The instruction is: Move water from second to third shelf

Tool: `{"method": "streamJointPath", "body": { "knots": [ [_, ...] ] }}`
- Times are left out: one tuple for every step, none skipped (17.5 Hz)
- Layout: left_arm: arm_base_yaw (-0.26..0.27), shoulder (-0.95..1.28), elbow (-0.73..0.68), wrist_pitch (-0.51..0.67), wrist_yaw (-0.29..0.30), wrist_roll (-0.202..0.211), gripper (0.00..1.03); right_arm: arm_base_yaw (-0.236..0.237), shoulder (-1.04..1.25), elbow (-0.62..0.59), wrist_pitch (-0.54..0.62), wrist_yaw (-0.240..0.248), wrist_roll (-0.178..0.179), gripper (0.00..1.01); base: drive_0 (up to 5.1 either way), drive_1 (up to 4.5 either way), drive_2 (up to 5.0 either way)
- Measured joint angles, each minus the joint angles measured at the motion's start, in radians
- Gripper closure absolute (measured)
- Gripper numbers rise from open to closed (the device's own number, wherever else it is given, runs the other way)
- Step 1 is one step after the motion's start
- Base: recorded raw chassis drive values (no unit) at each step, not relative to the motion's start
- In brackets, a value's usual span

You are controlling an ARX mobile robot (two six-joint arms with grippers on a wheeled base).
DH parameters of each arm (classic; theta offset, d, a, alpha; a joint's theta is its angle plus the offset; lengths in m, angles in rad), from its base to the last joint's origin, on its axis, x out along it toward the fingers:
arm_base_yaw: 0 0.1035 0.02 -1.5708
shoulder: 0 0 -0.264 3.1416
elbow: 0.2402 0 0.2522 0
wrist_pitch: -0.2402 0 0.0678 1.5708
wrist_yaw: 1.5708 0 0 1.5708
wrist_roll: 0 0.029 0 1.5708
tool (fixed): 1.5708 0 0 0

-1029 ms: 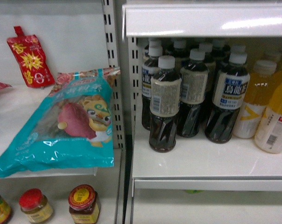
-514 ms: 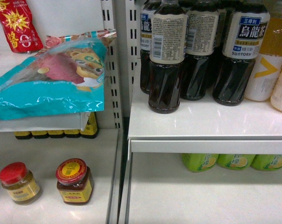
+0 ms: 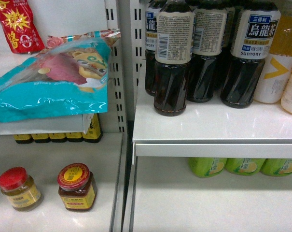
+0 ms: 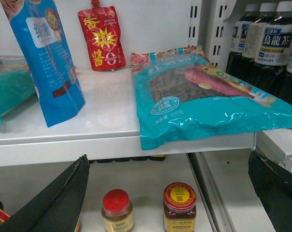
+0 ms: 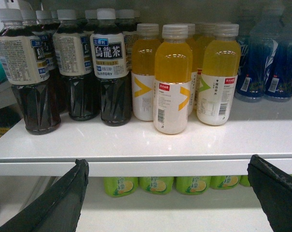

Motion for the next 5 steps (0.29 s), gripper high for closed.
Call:
{"method": "streamJointPath", "body": {
  "knots": [
    [0.0, 0.0, 0.0, 0.0, 0.0, 0.0, 0.05, 0.0, 0.0, 0.0, 0.0, 0.0, 0.0, 0.03, 0.0, 0.0, 0.0],
    [0.0, 0.0, 0.0, 0.0, 0.0, 0.0, 0.05, 0.0, 0.0, 0.0, 0.0, 0.0, 0.0, 0.03, 0.0, 0.0, 0.0],
    [0.0, 0.0, 0.0, 0.0, 0.0, 0.0, 0.05, 0.0, 0.0, 0.0, 0.0, 0.0, 0.0, 0.03, 0.0, 0.0, 0.0],
    [0.0, 0.0, 0.0, 0.0, 0.0, 0.0, 0.05, 0.0, 0.0, 0.0, 0.0, 0.0, 0.0, 0.03, 0.0, 0.0, 0.0],
    [0.0, 0.0, 0.0, 0.0, 0.0, 0.0, 0.05, 0.0, 0.0, 0.0, 0.0, 0.0, 0.0, 0.03, 0.0, 0.0, 0.0]
  ]
}}
